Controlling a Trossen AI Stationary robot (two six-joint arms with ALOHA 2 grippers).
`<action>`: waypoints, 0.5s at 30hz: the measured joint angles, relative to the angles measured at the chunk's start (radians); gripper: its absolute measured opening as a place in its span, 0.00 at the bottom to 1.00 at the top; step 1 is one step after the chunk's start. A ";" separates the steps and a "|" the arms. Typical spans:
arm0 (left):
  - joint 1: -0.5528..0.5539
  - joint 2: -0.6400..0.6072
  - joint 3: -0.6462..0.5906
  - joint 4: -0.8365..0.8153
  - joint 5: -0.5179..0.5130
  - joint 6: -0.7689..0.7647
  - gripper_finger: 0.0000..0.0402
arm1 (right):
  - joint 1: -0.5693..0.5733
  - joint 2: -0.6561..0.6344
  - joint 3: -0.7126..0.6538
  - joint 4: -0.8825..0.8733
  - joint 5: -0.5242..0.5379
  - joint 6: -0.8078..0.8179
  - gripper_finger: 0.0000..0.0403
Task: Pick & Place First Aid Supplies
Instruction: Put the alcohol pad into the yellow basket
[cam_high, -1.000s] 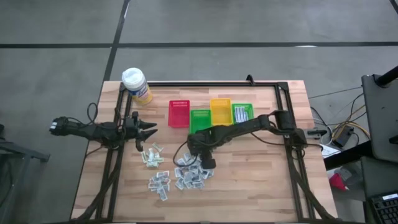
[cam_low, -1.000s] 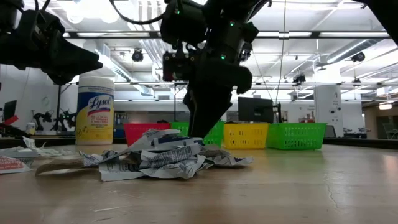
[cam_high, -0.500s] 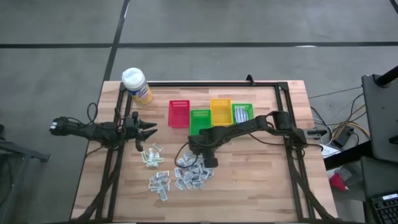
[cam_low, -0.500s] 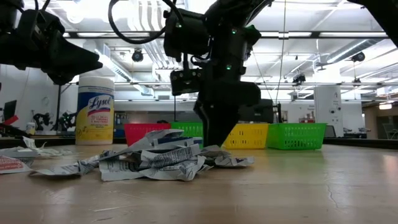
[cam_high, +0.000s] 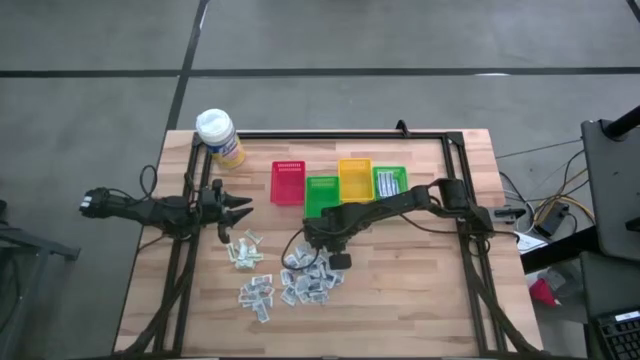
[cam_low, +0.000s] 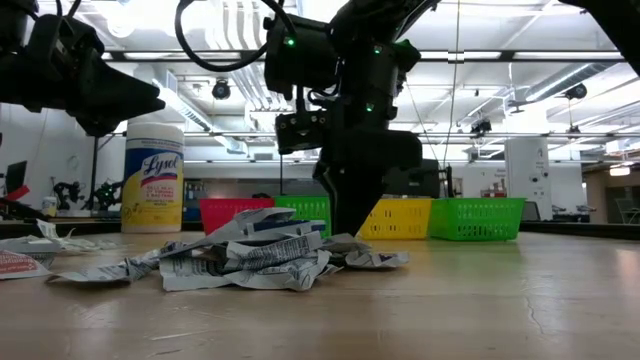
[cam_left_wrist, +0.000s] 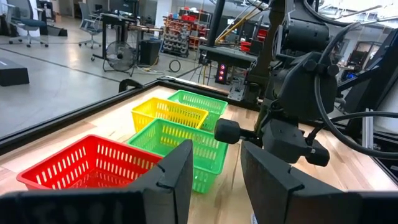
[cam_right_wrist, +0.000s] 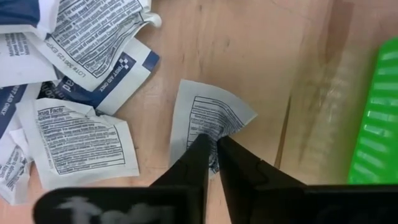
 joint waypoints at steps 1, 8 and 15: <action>0.000 0.000 0.000 0.000 0.000 0.000 0.33 | 0.000 -0.001 0.000 -0.001 0.000 0.000 0.05; 0.000 0.000 0.000 0.000 0.000 -0.001 0.33 | 0.000 -0.002 0.041 -0.090 0.002 0.000 0.02; 0.000 0.000 0.000 0.000 0.000 -0.001 0.33 | 0.000 -0.009 0.169 -0.255 -0.006 -0.046 0.02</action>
